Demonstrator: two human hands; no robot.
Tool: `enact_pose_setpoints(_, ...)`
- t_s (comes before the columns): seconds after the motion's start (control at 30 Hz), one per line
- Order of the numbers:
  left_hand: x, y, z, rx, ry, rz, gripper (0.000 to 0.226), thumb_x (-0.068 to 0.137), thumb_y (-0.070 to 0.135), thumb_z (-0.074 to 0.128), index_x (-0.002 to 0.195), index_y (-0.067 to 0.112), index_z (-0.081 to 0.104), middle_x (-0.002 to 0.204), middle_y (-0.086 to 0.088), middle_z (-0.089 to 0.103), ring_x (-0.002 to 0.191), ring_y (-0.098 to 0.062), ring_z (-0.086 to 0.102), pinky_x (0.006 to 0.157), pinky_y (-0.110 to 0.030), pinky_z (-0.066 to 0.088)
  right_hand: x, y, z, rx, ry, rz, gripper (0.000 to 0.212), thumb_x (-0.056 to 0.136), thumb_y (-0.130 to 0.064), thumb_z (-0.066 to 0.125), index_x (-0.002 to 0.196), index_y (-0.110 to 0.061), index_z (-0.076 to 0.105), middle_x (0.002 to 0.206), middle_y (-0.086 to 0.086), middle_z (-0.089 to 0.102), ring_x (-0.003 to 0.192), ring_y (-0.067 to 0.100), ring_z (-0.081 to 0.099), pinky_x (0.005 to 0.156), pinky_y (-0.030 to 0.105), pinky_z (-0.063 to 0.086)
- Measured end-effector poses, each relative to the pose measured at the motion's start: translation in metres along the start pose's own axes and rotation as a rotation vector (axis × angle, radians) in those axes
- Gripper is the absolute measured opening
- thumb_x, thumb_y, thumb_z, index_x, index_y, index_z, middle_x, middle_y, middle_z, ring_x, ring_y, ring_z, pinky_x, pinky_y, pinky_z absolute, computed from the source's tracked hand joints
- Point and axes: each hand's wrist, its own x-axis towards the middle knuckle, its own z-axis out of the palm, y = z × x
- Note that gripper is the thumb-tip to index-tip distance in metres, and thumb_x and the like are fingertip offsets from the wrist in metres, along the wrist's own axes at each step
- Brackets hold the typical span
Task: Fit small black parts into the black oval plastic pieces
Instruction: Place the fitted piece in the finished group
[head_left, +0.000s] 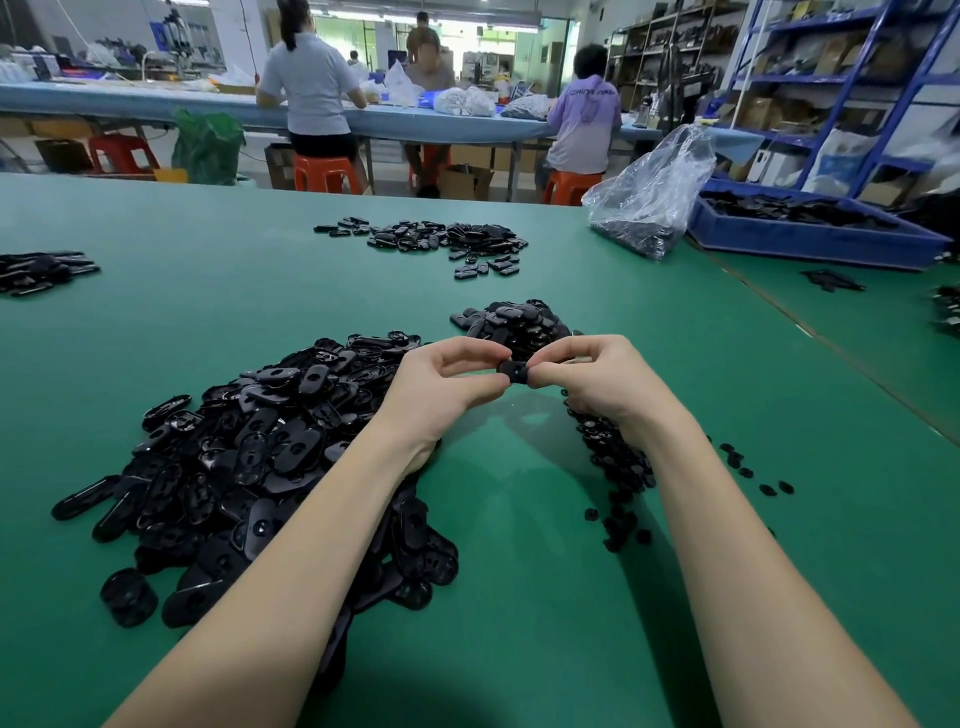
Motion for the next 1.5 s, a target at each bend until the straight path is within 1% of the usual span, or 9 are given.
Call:
enact_pose_setpoints(0.17,-0.001,0.000,0.000,0.063,-0.015,0.029,0.024,0.081,-0.005,0.076,0.098,0.012,0.077,0.095,0.000,0.079,0.075,-0.001,0.071,0.058,-0.005,0.045,0.001,0.000,0.002,-0.024,-0.006,-0.013,0.010,0.077,-0.016,0.081,0.074,-0.025,0.079,0.064,-0.001,0.052,0.047,0.011,0.033,0.053,0.025,0.030)
enact_pose_setpoints(0.37,-0.001,0.002,-0.001,0.089,-0.021,0.038,0.024,0.082,-0.008,0.074,0.095,0.013,0.076,0.085,0.007,0.077,0.072,0.002,0.069,0.060,-0.005,0.044,0.001,0.000,0.000,-0.013,-0.009,0.004,0.012,0.076,-0.021,0.085,0.083,-0.026,0.077,0.064,-0.002,0.053,0.043,0.010,0.035,0.050,0.022,0.032)
enact_pose_setpoints(0.47,-0.001,0.003,-0.001,0.076,-0.021,0.012,0.026,0.083,-0.009,0.072,0.095,0.014,0.074,0.089,0.001,0.077,0.070,0.001,0.068,0.059,-0.007,0.045,0.000,0.002,-0.003,0.019,-0.041,0.019,0.011,0.078,-0.030,0.088,0.082,-0.028,0.079,0.071,-0.001,0.056,0.052,0.013,0.040,0.059,0.026,0.034)
enact_pose_setpoints(0.53,0.000,0.004,-0.003,0.058,-0.032,-0.017,0.028,0.083,-0.011,0.070,0.096,0.014,0.073,0.094,-0.005,0.077,0.070,-0.002,0.068,0.060,-0.010,0.047,-0.002,0.004,-0.004,0.034,-0.073,0.029,0.011,0.077,-0.034,0.089,0.078,-0.029,0.078,0.071,-0.004,0.061,0.052,0.012,0.043,0.053,0.024,0.032)
enact_pose_setpoints(0.67,0.000,0.001,-0.001,0.037,-0.041,-0.103,0.022,0.087,-0.009,0.067,0.100,0.007,0.072,0.090,-0.011,0.075,0.076,-0.015,0.069,0.078,-0.021,0.058,-0.001,0.006,-0.002,0.045,-0.113,-0.007,0.014,0.076,-0.029,0.090,0.076,-0.025,0.076,0.067,-0.006,0.062,0.047,0.009,0.039,0.051,0.020,0.032)
enact_pose_setpoints(0.83,-0.001,-0.004,-0.002,0.129,-0.034,-0.117,0.013,0.089,-0.004,0.069,0.101,0.000,0.071,0.080,-0.014,0.074,0.069,-0.015,0.067,0.069,-0.018,0.058,-0.001,0.004,0.005,-0.044,-0.120,-0.030,0.017,0.076,-0.030,0.090,0.079,-0.021,0.075,0.066,-0.007,0.066,0.049,0.009,0.038,0.047,0.016,0.035)
enact_pose_setpoints(1.13,-0.001,-0.006,-0.002,0.173,-0.014,-0.100,0.015,0.084,-0.002,0.074,0.093,0.011,0.075,0.085,-0.012,0.078,0.078,-0.015,0.073,0.081,-0.022,0.059,0.006,0.005,0.010,-0.165,-0.065,-0.013,0.008,0.074,-0.025,0.081,0.073,-0.021,0.075,0.058,-0.012,0.061,0.043,0.005,0.043,0.047,0.017,0.036)
enact_pose_setpoints(1.27,0.000,-0.006,-0.002,0.199,0.025,-0.096,0.013,0.085,0.001,0.076,0.093,0.012,0.075,0.081,-0.009,0.078,0.075,-0.014,0.073,0.074,-0.018,0.057,0.009,0.011,0.017,-0.169,-0.003,-0.048,0.013,0.072,-0.028,0.083,0.074,-0.020,0.073,0.054,-0.015,0.061,0.042,-0.002,0.046,0.044,0.011,0.034)
enact_pose_setpoints(1.5,0.003,-0.009,0.002,0.328,0.100,-0.056,0.015,0.083,0.010,0.079,0.085,0.025,0.075,0.078,-0.001,0.078,0.082,-0.016,0.075,0.088,-0.033,0.059,0.008,0.014,0.023,-0.117,0.024,-0.108,0.020,0.070,-0.029,0.085,0.070,-0.021,0.067,0.050,-0.016,0.056,0.043,0.000,0.045,0.046,0.012,0.036)
